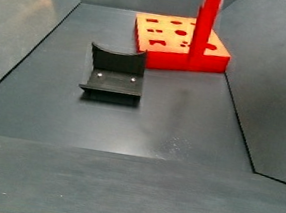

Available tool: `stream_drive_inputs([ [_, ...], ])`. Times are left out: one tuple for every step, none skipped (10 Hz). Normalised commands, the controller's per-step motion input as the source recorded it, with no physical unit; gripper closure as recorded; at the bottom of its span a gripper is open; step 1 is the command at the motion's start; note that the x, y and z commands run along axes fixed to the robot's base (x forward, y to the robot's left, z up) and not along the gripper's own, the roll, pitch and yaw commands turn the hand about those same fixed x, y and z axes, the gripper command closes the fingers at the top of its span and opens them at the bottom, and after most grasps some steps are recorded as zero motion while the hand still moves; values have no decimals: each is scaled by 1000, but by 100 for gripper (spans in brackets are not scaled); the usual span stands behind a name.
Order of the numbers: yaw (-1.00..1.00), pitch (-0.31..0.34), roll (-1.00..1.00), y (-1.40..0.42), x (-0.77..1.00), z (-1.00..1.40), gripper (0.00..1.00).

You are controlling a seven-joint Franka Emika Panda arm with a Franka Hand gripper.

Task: Pick up the arch object. Move up. Rotate the arch object. Move to above the board. Insert the arch object.
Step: Rotate the arch object.

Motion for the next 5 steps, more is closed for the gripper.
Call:
stream_drive_inputs([
  [-44, -76, -193, 13, 4, -1000, 100],
  [-38, -86, -175, 17, 6, -1000, 100],
  [-33, -83, -156, 24, 11, -899, 100],
  [-31, -79, -146, 25, 11, -776, 100],
  [-28, -70, -121, 23, 13, -482, 100],
])
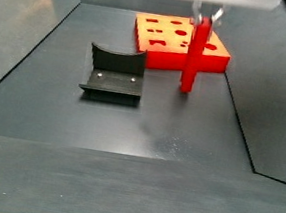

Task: Pick up the arch object. Move up. Rotate the arch object. Move to above the board. Insert the arch object.
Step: Rotate the arch object.

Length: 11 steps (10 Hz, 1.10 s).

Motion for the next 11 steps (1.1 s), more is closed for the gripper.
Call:
stream_drive_inputs([
  [-29, -71, -111, 25, 12, -366, 100],
  [-27, -58, -104, 26, -10, -286, 100],
  [-27, -58, -104, 26, -10, -286, 100],
  [-28, -54, -104, 23, -21, -292, 100],
  [-28, -55, -104, 24, -17, -290, 100],
  [-28, -56, -104, 24, -15, -288, 100],
  [-28, -57, -104, 24, -14, -288, 100],
  [-28, -57, -104, 24, -14, -288, 100],
  [-28, -57, -104, 23, -14, -288, 100],
  [-28, -57, -104, 23, -14, -288, 100],
  [-28, -57, -104, 23, -14, -288, 100],
])
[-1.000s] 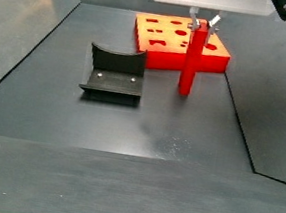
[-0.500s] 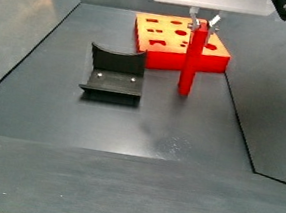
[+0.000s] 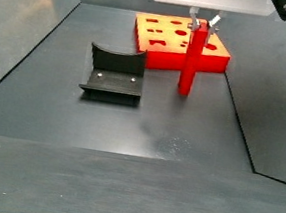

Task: Pick up the arch object. Move up. Rotate the arch object. Move to above the board. Insert the arch object.
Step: Rotate the arch object.

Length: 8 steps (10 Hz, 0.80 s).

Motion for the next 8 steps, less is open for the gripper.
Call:
stream_drive_inputs([
  [-28, -57, 96, 0, 0, 0, 0],
  [-11, -56, 86, 0, 0, 1000, 0],
  [-10, -47, 83, -2, -10, 1000, 0],
  [-4, 2, 62, -9, -37, 873, 0],
  [0, 15, 49, -9, -30, 766, 0],
  [6, 39, 15, -8, -7, 466, 0],
  [9, 49, 1, -7, 2, 340, 0],
  [-1000, 11, -4, 83, 0, 0, 0],
])
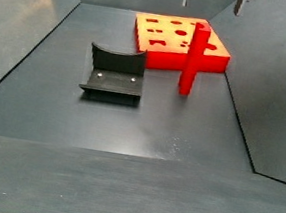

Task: Pick up the arch object. Move up. Rotate the arch object. Move to above the board. Insert the arch object.
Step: Rotate the arch object.

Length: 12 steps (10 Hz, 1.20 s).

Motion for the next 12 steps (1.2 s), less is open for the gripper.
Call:
stream_drive_inputs([
  [-1000, 11, -6, 89, 22, -93, 0],
  [-1000, 9, -5, 74, 28, -57, 0],
  [-1000, 8, -5, 57, 27, -41, 0],
  [-1000, 8, -5, 40, 28, -35, 0],
  [-1000, 8, -5, 36, 28, -34, 0],
  [-1000, 9, -5, 30, 30, -31, 0],
  [-1000, 9, -5, 27, 31, -30, 0],
  [-1000, 9, -6, 25, 31, -29, 0],
  [-1000, 10, -6, 24, 31, -28, 0],
  [-1000, 11, -7, 23, 32, -27, 0],
  [-1000, 11, -7, 22, 32, -27, 0],
  [-1000, 12, -8, 22, 32, -27, 0],
])
